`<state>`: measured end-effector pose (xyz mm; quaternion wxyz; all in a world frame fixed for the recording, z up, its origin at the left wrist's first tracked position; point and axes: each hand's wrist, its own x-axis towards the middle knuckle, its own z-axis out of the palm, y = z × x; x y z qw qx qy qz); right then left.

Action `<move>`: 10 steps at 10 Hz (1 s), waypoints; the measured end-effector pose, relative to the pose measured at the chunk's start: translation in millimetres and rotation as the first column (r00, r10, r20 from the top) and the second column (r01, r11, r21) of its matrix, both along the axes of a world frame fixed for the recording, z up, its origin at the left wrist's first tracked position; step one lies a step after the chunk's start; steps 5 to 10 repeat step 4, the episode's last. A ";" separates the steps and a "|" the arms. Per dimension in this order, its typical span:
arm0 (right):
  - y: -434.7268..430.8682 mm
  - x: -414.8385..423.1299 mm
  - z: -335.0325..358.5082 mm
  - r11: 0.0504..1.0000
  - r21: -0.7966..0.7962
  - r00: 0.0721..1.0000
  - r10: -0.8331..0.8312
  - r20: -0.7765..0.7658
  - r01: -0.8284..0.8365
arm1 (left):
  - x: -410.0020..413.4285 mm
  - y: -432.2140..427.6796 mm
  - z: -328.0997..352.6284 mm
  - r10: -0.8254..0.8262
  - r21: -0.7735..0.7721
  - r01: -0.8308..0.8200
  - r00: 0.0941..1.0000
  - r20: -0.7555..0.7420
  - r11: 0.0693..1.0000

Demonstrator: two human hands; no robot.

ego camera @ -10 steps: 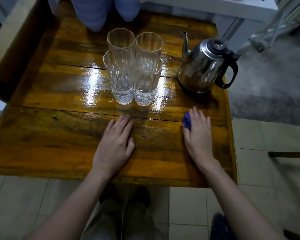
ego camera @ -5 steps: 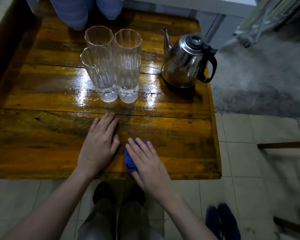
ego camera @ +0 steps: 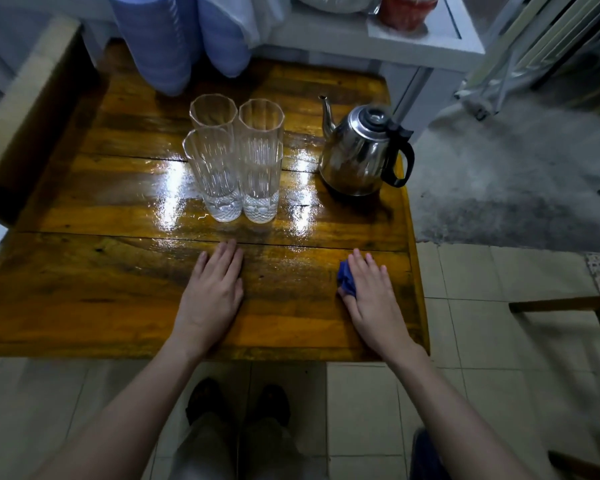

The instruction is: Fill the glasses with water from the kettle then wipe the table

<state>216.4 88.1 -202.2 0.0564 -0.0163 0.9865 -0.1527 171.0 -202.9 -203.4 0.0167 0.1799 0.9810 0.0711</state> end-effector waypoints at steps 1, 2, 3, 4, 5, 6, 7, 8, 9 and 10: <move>-6.5 -11.1 10.3 0.999 0.028 0.998 -0.040 0.056 0.038 | 5.3 8.2 15.0 0.064 -0.031 -0.061 0.992 0.107 0.998; -8.8 -11.8 15.0 0.999 0.039 0.995 -0.041 0.090 0.038 | 1.6 12.6 33.7 0.098 0.008 -0.103 0.971 0.218 0.995; -13.1 -4.1 32.8 1.000 0.024 1.000 -0.009 0.019 0.008 | -5.9 19.1 71.8 0.106 -0.031 -0.101 0.924 0.369 0.994; -18.0 -3.1 51.9 0.996 -0.019 0.996 0.083 -0.038 -0.084 | -7.8 18.4 95.8 0.044 -0.049 -0.025 0.899 0.436 0.998; -18.0 -3.1 51.9 0.996 -0.019 0.996 0.083 -0.038 -0.084 | -7.8 18.4 95.8 0.044 -0.049 -0.025 0.899 0.436 0.998; -18.0 -3.1 51.9 0.996 -0.019 0.996 0.083 -0.038 -0.084 | -7.8 18.4 95.8 0.044 -0.049 -0.025 0.899 0.436 0.998; -18.0 -3.1 51.9 0.996 -0.019 0.996 0.083 -0.038 -0.084 | -7.8 18.4 95.8 0.044 -0.049 -0.025 0.899 0.436 0.998; -18.0 -3.1 51.9 0.996 -0.019 0.996 0.083 -0.038 -0.084 | -7.8 18.4 95.8 0.044 -0.049 -0.025 0.899 0.436 0.998; -18.0 -3.1 51.9 0.996 -0.019 0.996 0.083 -0.038 -0.084 | -7.8 18.4 95.8 0.044 -0.049 -0.025 0.899 0.436 0.998; -18.0 -3.1 51.9 0.996 -0.019 0.996 0.083 -0.038 -0.084 | -7.8 18.4 95.8 0.044 -0.049 -0.025 0.899 0.436 0.998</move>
